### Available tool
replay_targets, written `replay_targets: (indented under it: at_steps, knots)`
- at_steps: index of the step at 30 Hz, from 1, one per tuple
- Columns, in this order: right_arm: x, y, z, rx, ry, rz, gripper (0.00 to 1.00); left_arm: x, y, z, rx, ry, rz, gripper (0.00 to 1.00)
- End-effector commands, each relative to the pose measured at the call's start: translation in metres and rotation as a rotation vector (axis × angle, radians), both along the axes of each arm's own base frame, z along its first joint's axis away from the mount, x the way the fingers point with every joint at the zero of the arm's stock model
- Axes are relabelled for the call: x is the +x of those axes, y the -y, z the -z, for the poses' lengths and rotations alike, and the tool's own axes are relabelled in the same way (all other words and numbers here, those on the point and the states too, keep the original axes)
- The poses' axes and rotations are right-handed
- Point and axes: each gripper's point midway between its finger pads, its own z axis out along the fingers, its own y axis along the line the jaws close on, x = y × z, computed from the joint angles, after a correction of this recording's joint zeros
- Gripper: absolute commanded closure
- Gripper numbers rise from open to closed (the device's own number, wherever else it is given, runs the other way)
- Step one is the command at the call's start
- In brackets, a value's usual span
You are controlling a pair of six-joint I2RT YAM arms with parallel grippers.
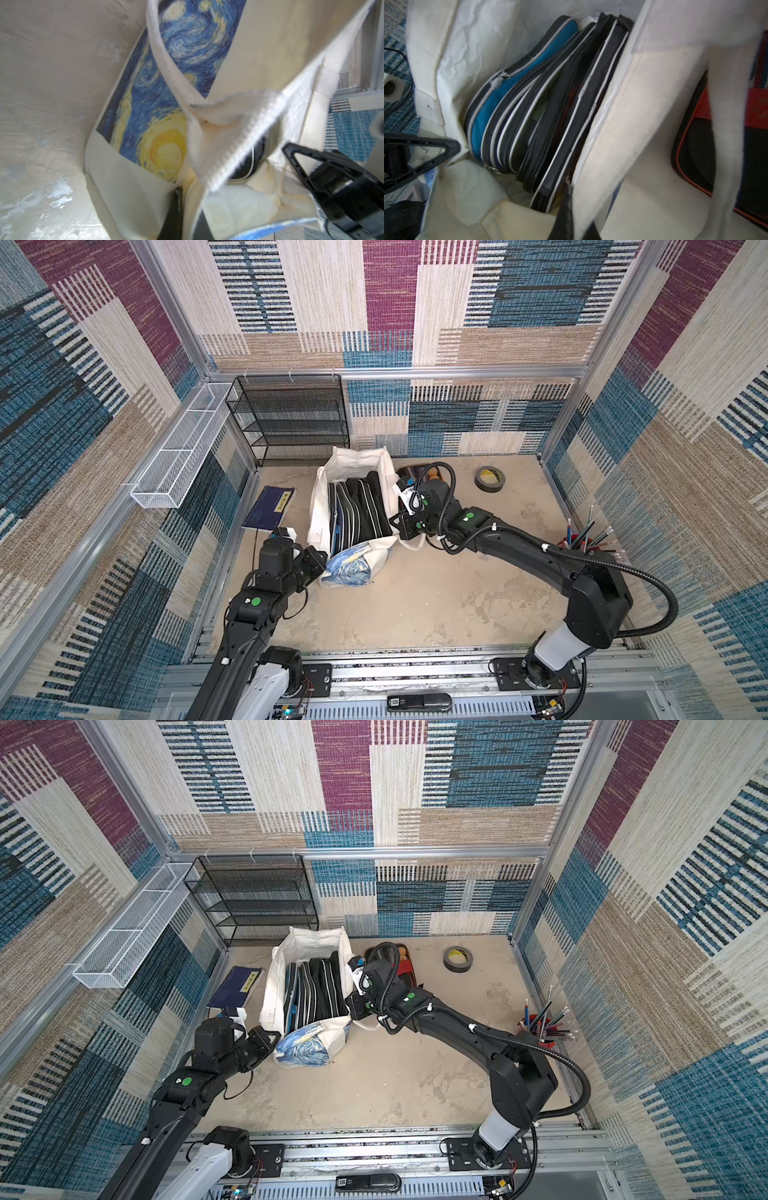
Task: Remove the ping pong set from the canvas bag
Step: Adjust the canvas bag at the center of the board.
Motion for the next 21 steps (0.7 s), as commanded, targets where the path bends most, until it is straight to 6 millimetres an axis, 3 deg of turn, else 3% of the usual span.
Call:
replay_targets:
  at_steps: [1, 7, 12, 18, 21]
  knots:
    - [0.005, 0.019, -0.006, -0.049, 0.038, 0.065, 1.00, -0.027, -0.064, 0.023, 0.277, -0.163, -0.202, 1.00]
    - [-0.007, 0.020, 0.001, -0.041, 0.023, 0.044, 1.00, -0.017, -0.073, 0.009, 0.289, -0.148, -0.224, 1.00]
    - [-0.018, 0.017, 0.015, -0.039, -0.010, 0.023, 1.00, -0.016, -0.070, 0.017, 0.269, -0.161, -0.222, 1.00]
    - [-0.041, -0.005, 0.030, -0.028, -0.050, -0.038, 1.00, -0.014, -0.071, 0.019, 0.267, -0.162, -0.226, 1.00]
    - [-0.055, -0.009, 0.049, -0.044, -0.094, -0.053, 1.00, -0.015, -0.068, 0.024, 0.254, -0.172, -0.216, 1.00]
